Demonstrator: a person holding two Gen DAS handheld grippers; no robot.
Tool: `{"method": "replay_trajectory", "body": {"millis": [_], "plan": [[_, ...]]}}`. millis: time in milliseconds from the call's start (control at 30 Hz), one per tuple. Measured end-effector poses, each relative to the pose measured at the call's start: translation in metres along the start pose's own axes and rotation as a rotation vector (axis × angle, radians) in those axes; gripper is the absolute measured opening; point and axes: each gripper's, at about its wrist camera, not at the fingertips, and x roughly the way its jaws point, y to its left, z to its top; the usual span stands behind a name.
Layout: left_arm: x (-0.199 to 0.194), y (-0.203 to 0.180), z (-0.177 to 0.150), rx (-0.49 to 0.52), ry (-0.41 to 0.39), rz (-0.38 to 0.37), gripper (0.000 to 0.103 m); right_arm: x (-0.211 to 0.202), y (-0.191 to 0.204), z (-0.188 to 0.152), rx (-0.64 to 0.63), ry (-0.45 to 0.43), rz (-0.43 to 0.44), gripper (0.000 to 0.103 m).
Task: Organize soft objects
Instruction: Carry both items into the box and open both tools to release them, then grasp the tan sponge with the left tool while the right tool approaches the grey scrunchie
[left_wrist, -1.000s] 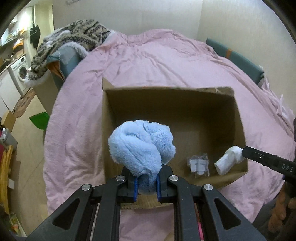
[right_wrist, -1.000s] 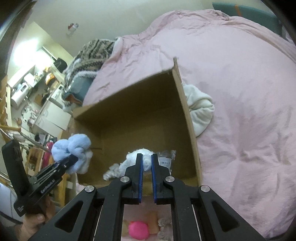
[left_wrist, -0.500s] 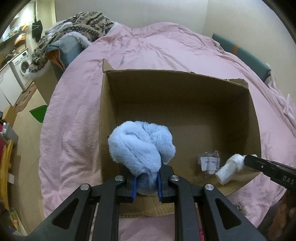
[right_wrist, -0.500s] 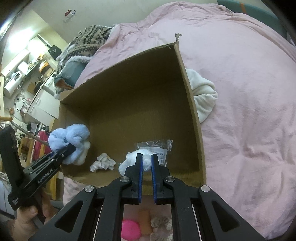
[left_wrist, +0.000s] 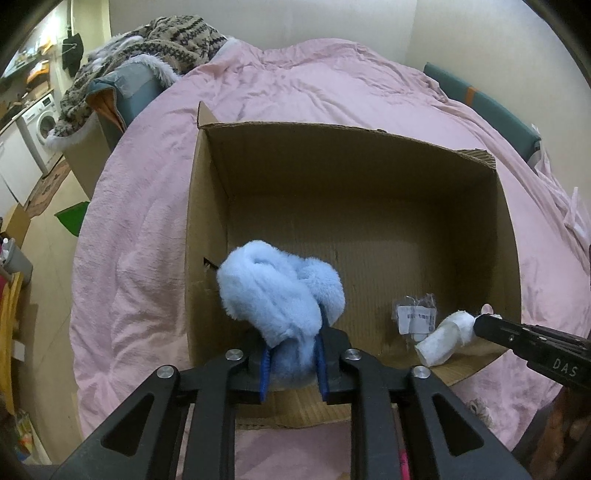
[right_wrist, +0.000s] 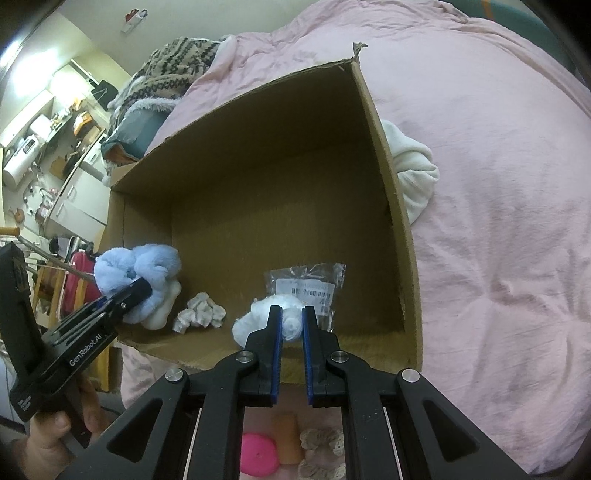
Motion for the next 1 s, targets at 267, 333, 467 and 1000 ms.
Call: {"method": "replay_trajectory", "body": {"millis": [267,333,467,1000], "plan": [[-0.008,-0.003,0.001,0.012,-0.034,-0.001,0.037,-0.004,-0.002,0.001,0.012,-0.018,0.024,0.024],[-0.013,-0.003,0.002,0.008,-0.058,0.005,0.061,-0.007,-0.002,0.001,0.016,-0.034,0.037,0.037],[-0.020,-0.004,0.003,0.011,-0.085,0.012,0.066,-0.019,-0.003,0.002,0.030,-0.110,0.044,0.077],[-0.024,-0.004,0.004,0.010,-0.088,0.021,0.066,-0.022,-0.006,0.004,0.047,-0.116,0.032,0.077]]}}
